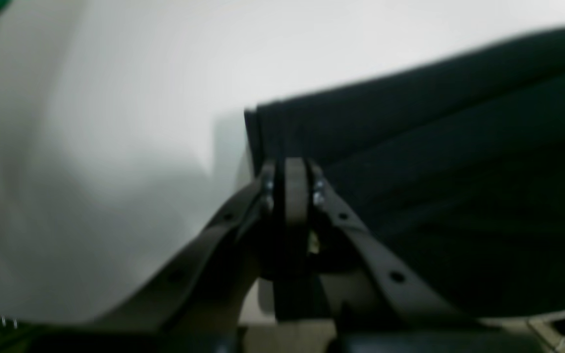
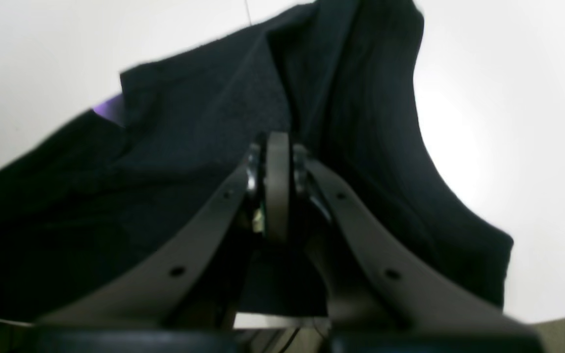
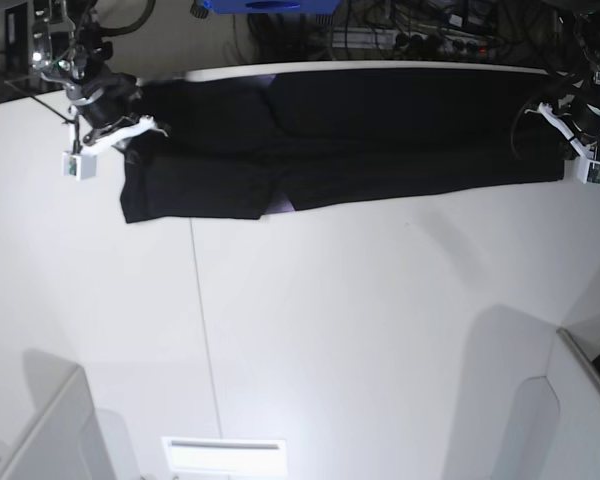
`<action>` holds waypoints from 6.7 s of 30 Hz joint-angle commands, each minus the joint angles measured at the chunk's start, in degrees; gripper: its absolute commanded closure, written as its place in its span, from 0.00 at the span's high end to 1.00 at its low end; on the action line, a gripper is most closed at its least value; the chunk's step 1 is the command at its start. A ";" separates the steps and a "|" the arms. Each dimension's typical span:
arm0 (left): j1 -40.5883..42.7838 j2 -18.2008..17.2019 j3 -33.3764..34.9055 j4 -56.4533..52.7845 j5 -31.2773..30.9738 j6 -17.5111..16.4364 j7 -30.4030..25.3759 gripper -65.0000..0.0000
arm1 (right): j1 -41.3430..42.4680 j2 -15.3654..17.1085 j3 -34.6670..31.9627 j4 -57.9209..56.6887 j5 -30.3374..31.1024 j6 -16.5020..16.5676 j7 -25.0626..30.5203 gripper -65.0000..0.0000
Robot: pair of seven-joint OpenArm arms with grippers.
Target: Fold the T-shirt properly
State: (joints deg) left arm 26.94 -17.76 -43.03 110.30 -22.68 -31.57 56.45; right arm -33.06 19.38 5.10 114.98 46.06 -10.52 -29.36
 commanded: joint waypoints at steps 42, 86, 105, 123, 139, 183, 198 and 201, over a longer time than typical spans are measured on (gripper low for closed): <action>3.00 -0.83 1.93 0.60 6.19 0.06 -0.84 0.00 | -0.30 -1.05 5.84 -1.44 0.13 0.37 -3.91 0.00; -8.43 5.41 8.43 -22.70 6.28 6.91 -10.16 0.00 | 9.37 -2.45 0.30 -22.45 -0.22 12.06 3.74 0.00; -20.83 4.62 5.44 -13.82 8.04 6.74 -3.13 0.00 | 13.50 -2.72 -0.05 -14.54 0.05 9.78 3.74 0.00; 5.37 4.70 7.11 -0.19 -8.66 6.91 -6.82 0.00 | 10.42 -4.12 -0.05 -3.73 0.13 9.78 1.01 0.00; -1.40 5.58 8.17 -9.07 1.27 6.91 -7.26 0.00 | 9.45 -4.30 -0.05 -3.73 0.13 9.78 1.01 0.00; -15.03 3.03 2.19 -20.15 1.27 7.00 -2.78 0.00 | 9.81 -4.21 0.04 -3.90 -0.04 9.69 1.01 0.00; -15.91 3.39 -12.58 -14.43 0.65 -3.37 -2.34 0.00 | 9.37 -4.21 0.04 -3.90 -0.04 9.60 1.01 0.00; -15.91 3.21 -15.66 -15.31 0.65 -7.50 -2.51 0.00 | 9.37 -4.21 0.04 -3.90 -0.04 9.60 1.01 0.00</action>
State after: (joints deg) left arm 11.27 -13.26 -58.39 94.24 -21.30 -39.00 55.07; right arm -23.88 14.61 4.97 110.24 45.82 -1.08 -29.61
